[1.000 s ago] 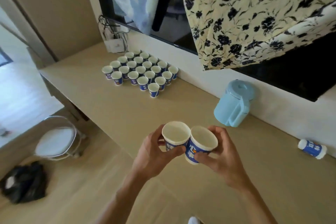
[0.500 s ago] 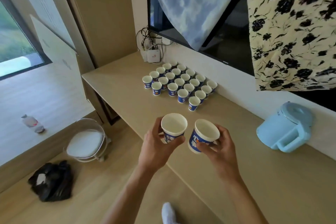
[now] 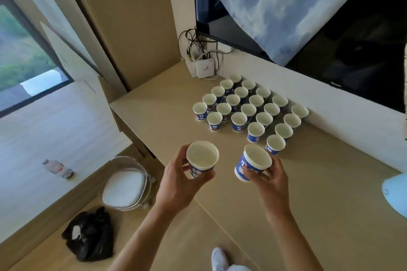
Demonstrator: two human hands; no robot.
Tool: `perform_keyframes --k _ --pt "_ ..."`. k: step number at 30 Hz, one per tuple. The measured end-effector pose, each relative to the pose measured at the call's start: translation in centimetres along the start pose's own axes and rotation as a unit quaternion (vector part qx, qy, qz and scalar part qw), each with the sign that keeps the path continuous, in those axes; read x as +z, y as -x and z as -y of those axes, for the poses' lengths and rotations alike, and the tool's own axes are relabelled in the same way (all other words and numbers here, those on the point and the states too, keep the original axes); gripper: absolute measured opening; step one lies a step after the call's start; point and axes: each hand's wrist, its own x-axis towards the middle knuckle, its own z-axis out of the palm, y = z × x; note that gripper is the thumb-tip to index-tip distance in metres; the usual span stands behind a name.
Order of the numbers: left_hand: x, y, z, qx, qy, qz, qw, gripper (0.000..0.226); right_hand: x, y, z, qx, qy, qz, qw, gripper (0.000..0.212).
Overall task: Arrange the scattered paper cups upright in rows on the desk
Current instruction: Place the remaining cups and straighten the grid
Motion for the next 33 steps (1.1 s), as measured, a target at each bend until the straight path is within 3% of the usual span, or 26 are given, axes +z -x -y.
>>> perform_keyframes --k 7,21,33 --pt "-0.9 -8.3 4.3 -0.003 -0.001 0.082 0.997 0.060 4.6 -4.1 -3.1 0.015 0.018 -0.052 0.998 0.062" --pt "-0.4 -19.7 15.6 0.039 0.007 0.225 0.973 0.064 12.3 -9.9 -15.5 0.007 0.078 -0.258 0.963 0.064" --pt "3.5 -22.5 23.7 0.092 0.033 0.224 0.970 0.068 10.9 -18.0 -22.6 -0.074 0.131 -0.242 0.958 0.059"
